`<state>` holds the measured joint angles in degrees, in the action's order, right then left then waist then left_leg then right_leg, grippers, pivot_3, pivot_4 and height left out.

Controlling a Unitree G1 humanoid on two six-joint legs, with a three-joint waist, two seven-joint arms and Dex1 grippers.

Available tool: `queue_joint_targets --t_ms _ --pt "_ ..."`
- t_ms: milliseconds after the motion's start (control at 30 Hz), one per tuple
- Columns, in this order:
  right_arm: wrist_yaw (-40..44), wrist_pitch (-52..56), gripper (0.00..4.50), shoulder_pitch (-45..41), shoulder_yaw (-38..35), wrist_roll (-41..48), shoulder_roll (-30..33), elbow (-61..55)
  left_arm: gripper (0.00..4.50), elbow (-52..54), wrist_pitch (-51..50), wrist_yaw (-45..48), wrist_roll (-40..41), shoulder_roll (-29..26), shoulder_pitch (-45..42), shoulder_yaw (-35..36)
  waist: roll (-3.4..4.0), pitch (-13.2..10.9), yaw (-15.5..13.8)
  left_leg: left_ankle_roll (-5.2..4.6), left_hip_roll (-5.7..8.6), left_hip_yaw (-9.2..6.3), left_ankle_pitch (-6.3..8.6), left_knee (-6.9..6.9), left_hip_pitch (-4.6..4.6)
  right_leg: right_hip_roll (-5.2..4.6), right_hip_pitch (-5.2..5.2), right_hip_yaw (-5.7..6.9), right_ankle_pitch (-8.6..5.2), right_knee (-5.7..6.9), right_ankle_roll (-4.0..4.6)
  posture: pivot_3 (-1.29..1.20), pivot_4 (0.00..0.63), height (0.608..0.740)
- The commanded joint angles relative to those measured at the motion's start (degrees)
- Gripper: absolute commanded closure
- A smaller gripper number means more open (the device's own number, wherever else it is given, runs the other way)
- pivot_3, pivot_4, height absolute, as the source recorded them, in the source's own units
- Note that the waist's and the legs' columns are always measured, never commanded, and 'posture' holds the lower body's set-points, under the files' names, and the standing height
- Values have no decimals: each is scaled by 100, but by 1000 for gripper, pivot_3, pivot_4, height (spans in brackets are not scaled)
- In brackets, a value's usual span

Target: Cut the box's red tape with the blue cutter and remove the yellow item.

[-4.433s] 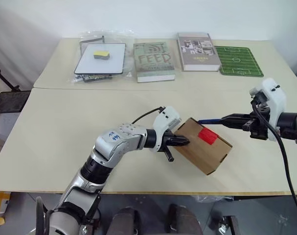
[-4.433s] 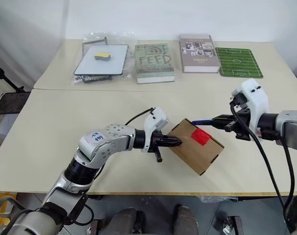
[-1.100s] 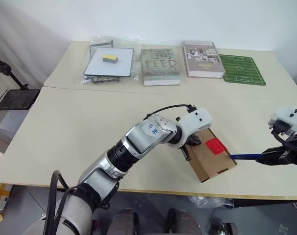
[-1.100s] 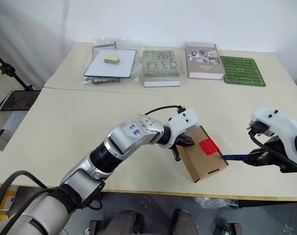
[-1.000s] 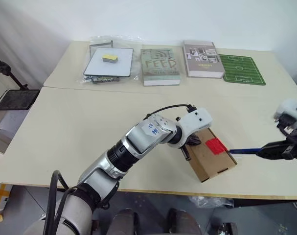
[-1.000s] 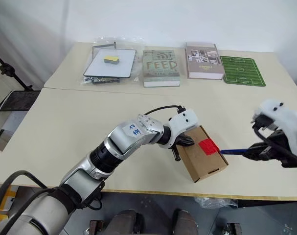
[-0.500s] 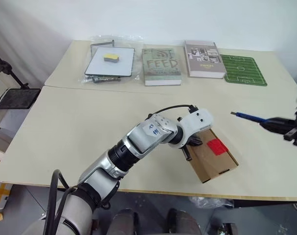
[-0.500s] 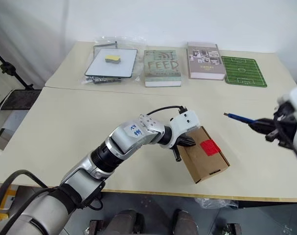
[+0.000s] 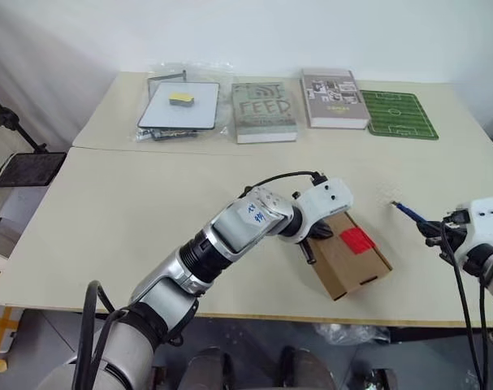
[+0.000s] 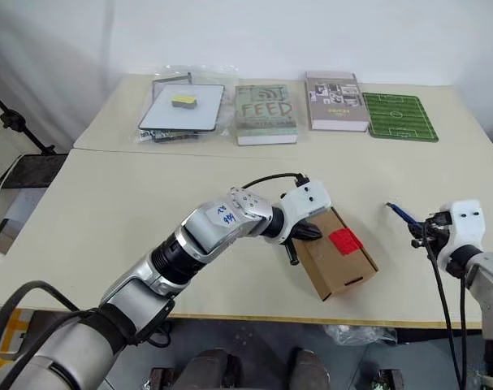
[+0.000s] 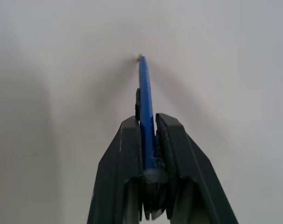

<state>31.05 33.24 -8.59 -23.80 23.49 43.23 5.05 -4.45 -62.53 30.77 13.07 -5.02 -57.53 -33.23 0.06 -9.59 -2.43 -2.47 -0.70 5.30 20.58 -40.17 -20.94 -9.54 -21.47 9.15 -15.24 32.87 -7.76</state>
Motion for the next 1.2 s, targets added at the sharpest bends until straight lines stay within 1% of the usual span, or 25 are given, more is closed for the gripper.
queue_joint_targets --t_ms 33,100,200,233,300,367,400,567,667,733,767,800,833,967,1000,1033,1067,1133,1200 --pt "-278 -191 3619 -102 -119 -218 -6 255 4500 -518 -198 -79 -281 -37 184 -218 0 0 43 -4 1 3 -2 -1 -1 -3 0 -3 13 -7 -2 0 150 740" --pt "-295 -111 3015 70 -255 -190 28 89 4500 -416 -247 -96 -241 -26 184 -88 12 -4 54 8 2 3 1 0 -17 -8 -6 -5 47 -37 -4 0 150 740" --pt "-339 32 1918 329 -525 -123 90 -278 4500 -262 -296 -105 -198 -43 185 78 49 -3 53 11 2 -1 1 7 -26 -15 -12 -20 50 -42 -2 0 150 740" --pt "-328 92 1644 428 -606 -114 134 -447 4500 -202 -321 -97 -171 -51 169 150 57 -3 61 10 2 0 0 9 -25 -14 -14 -22 50 -41 -2 0 150 740" --pt "-320 198 964 559 -726 -99 176 -713 4500 -105 -372 -80 -131 -66 145 258 73 -5 71 -11 0 2 -12 14 -28 -8 -16 -17 49 -36 -1 0 150 740" --pt "-300 493 281 666 -867 -9 286 -1107 4500 80 -503 -28 -46 -133 41 437 74 -6 82 -13 -1 4 -13 17 -29 -3 -17 -9 49 -33 -1 0 150 740" --pt "-283 708 40 713 -948 60 358 -1347 4500 196 -590 6 7 -182 -44 552 83 -12 84 -13 0 4 -13 18 -30 -1 -17 -5 49 -33 -1 0 150 740" --pt "-89 1479 40 950 -1146 388 637 -2294 4500 452 -906 86 216 -256 -344 1017 95 -28 96 -19 -3 26 -17 20 -60 6 -72 -9 48 -4 0 0 150 740" --pt "-55 1975 40 976 -1103 596 766 -2810 4500 562 -1035 116 309 -350 -466 1241 96 -31 82 -23 1 27 -43 18 -113 11 -123 -7 48 8 1 0 150 740" --pt "-112 2265 40 847 -1017 710 798 -3039 4500 618 -1106 118 361 -410 -535 1363 97 -44 68 -28 7 28 -48 19 -124 11 -131 -6 48 7 1 0 150 740" --pt "-172 2372 318 753 -967 737 794 -3097 4500 631 -1123 112 376 -426 -560 1404 94 -47 59 -29 9 27 -49 19 -127 11 -131 -4 48 5 0 0 150 740" --pt "-213 2450 406 651 -919 775 783 -3148 4500 637 -1119 109 389 -436 -585 1446 85 -53 45 -29 9 26 -49 18 -127 11 -131 -3 48 5 0 0 150 740" --pt "-237 2537 610 554 -867 829 769 -3205 4500 646 -1133 102 409 -436 -607 1498 81 -60 40 -29 11 26 -49 18 -127 11 -131 -4 48 4 -1 0 150 740" --pt "-268 2953 1941 338 -491 851 885 -3337 4500 635 -1224 40 467 -446 -662 1684 78 -67 -18 -31 11 25 -50 18 -129 11 -131 -3 48 2 -2 0 150 740" --pt "-236 3018 2286 347 -427 882 907 -3417 4500 567 -1214 -7 388 -552 -585 1652 77 -69 -32 -31 11 24 -50 19 -129 12 -131 -2 47 2 -3 0 150 740" --pt "-214 3060 2728 329 -372 897 922 -3456 4500 489 -1191 -39 327 -628 -542 1625 78 -71 -37 -31 11 24 -50 20 -129 13 -131 -1 47 2 -3 0 150 740" --pt "-208 3079 2983 299 -312 897 933 -3466 4500 422 -1142 -64 266 -710 -491 1588 78 -74 -40 -31 11 24 -50 21 -130 13 -132 -1 47 1 -4 0 150 740" --pt "-280 3083 3784 124 -162 856 885 -3394 4500 374 -1140 -138 183 -895 -322 1556 78 -76 -35 -30 12 26 -50 21 -129 15 -132 -2 47 1 -4 0 150 740" --pt "-332 3017 4406 -53 17 781 832 -3264 4500 433 -1252 -162 163 -1076 -163 1497 79 -80 -25 -28 12 28 -52 20 -128 16 -132 -3 47 2 -4 0 150 740"
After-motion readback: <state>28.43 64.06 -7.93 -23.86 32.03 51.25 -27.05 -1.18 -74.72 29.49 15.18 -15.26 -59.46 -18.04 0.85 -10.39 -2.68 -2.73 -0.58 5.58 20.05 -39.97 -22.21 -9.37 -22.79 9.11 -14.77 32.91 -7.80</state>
